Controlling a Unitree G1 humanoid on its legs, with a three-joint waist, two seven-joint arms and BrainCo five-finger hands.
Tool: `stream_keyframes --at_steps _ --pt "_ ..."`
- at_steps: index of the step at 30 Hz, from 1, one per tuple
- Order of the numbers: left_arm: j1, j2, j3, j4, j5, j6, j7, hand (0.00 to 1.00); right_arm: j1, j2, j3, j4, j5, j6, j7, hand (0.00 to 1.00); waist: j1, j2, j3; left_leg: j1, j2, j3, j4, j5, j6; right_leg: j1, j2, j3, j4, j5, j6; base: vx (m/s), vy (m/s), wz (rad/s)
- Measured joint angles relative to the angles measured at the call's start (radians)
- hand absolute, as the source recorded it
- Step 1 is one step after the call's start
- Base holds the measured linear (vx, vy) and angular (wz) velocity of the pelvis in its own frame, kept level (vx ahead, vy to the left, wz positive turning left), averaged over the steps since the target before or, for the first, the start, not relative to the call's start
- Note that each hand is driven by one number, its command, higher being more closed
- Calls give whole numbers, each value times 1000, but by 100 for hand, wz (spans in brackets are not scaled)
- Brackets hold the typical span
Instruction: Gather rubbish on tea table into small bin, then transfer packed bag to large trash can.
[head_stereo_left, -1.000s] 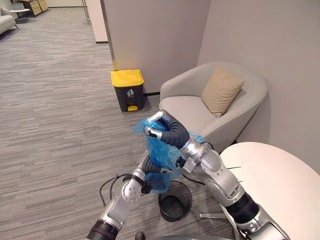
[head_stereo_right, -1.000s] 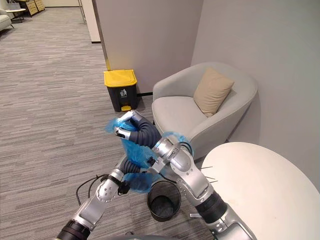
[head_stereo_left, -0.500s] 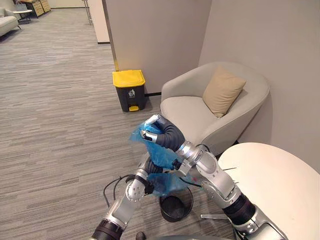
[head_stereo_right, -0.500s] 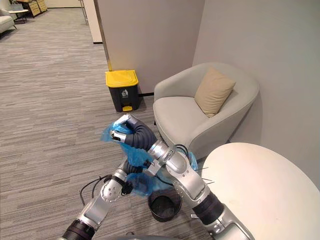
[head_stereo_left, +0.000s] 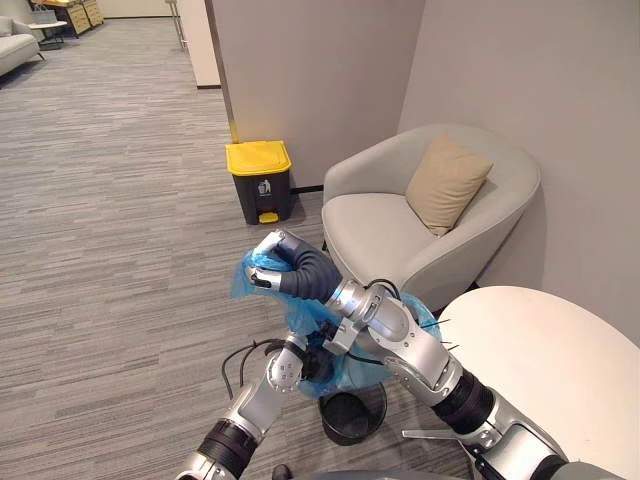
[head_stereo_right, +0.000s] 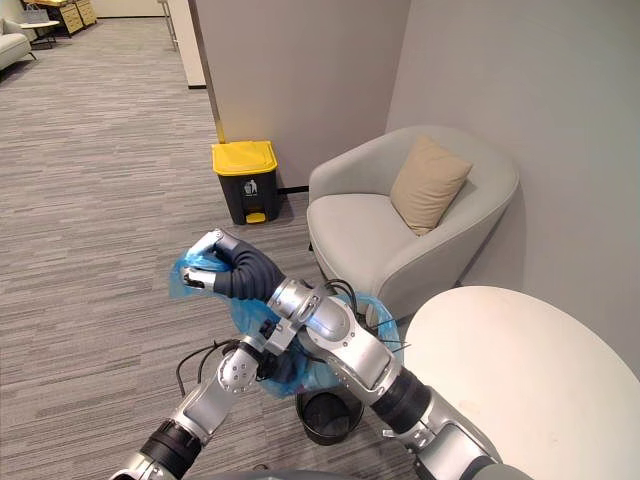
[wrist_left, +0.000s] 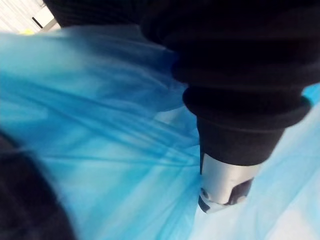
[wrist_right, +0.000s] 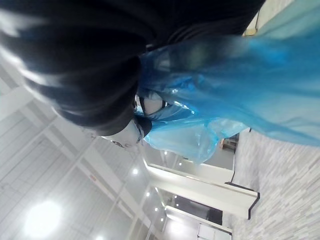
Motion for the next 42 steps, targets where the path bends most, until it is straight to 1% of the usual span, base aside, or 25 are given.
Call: stream_keyframes --at_steps 4,12,16,17,20,21,24,25,26,27,29,31,32,33,34,35,38,42 --pt "-20 0 -3 21 -22 0 0 100 -25 1 37 22 0 3 -12 100 1 0 0 1 0 0 2 0 0 1 1 0 1 0 0 0 0 0" --pt "-23 1 2 23 -88 0 -2 100 -24 5 36 22 0 3 -7 100 -3 0 0 4 1 3 -2 0 0 1 0 4 2 0 -1 0 0 0" --pt "-20 1 12 23 -134 0 -4 100 -7 9 19 22 -14 -1 14 100 -3 0 0 5 1 5 -2 0 -1 1 0 6 1 0 -1 0 0 0" --pt "-15 0 18 23 -142 0 -5 100 9 10 9 21 -31 -5 14 100 -3 0 0 5 1 5 -2 0 -1 1 0 6 1 0 -1 0 0 0" --pt "33 -21 99 16 -168 0 -6 100 78 10 -38 21 -99 -9 17 100 -3 0 0 9 -6 11 -2 0 0 2 3 10 2 0 0 0 0 -3" --pt "44 -20 117 14 -179 0 -7 100 104 6 -60 21 -145 -10 18 0 -2 0 0 9 -6 11 -2 0 0 1 3 10 2 0 0 0 0 0" --pt "84 -20 178 -14 -196 0 -7 100 174 -15 -105 20 -240 -18 17 0 -1 0 0 9 -7 11 -2 0 0 1 3 9 3 -3 -4 0 0 0" --pt "100 -20 205 -27 -206 0 -7 100 197 -30 -117 20 -291 -25 14 0 -2 0 0 9 -7 11 -3 0 0 1 3 9 3 -4 -5 0 0 0" --pt "102 -20 214 -27 -212 0 -6 100 208 -36 -127 20 -315 -29 13 0 -1 0 0 9 -7 11 -3 0 0 1 3 9 3 -4 -5 0 0 0" --pt "112 -19 250 -27 -217 0 -6 100 229 -54 -149 20 -367 -35 11 0 -1 0 0 9 -7 11 -3 0 0 1 3 9 4 -6 -3 0 0 0" --pt "130 -20 288 -27 -238 0 -6 100 256 -77 -182 11 -440 -49 10 0 -1 1 0 9 -7 11 -3 0 0 1 2 9 5 -7 -2 0 0 0" --pt "149 -19 316 -27 -258 1 -7 100 268 -102 -204 10 -479 -51 10 0 -1 2 1 9 -7 11 -3 0 0 1 2 9 5 -7 -1 0 0 0" --pt "163 -19 339 -27 -271 1 -6 100 283 -118 -230 8 -518 -59 7 0 -1 2 1 10 -7 11 -3 0 0 1 2 9 5 -7 -1 0 0 0" --pt "167 -19 349 -27 -276 1 -7 100 288 -126 -238 8 -531 -65 6 0 -1 2 1 10 -7 11 -3 0 0 1 2 9 5 -7 -1 0 0 0" --pt "188 -18 406 -27 -299 3 -5 100 307 -173 -270 7 -590 -88 3 0 0 6 4 9 -7 11 -3 0 0 1 1 9 5 -7 -1 0 0 0" --pt "191 -15 428 -27 -307 8 -5 100 322 -194 -294 1 -607 -89 1 0 3 8 5 9 -7 10 -3 0 0 2 1 9 5 -7 -1 0 0 0" --pt "209 -13 469 -27 -336 11 -4 100 354 -216 -344 -31 -626 -89 -22 0 1 18 12 9 -7 10 -3 -1 0 2 0 8 3 -7 -1 0 0 0" --pt "230 -15 502 -26 -344 18 -6 100 407 -211 -449 -49 -625 -108 -36 0 1 21 13 9 -8 10 -3 -1 0 3 1 8 1 -7 -2 0 0 0"
